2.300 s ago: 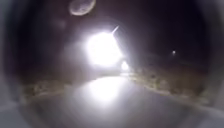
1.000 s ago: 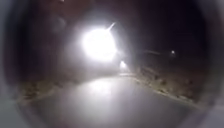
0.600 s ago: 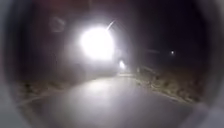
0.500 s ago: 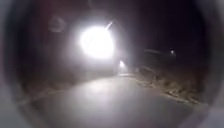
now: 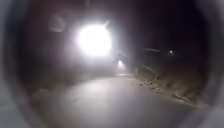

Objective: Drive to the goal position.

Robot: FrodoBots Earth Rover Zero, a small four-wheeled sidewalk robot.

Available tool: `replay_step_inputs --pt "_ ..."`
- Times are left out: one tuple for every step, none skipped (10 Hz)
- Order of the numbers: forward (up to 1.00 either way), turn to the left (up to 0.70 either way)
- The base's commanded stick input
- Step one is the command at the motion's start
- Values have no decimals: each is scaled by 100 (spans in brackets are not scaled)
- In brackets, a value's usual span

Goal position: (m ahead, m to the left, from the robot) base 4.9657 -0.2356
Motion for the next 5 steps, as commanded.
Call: replay_step_inputs --pt "100 0" --pt "100 0" --pt "100 0" --pt "100 0" --pt "100 0"
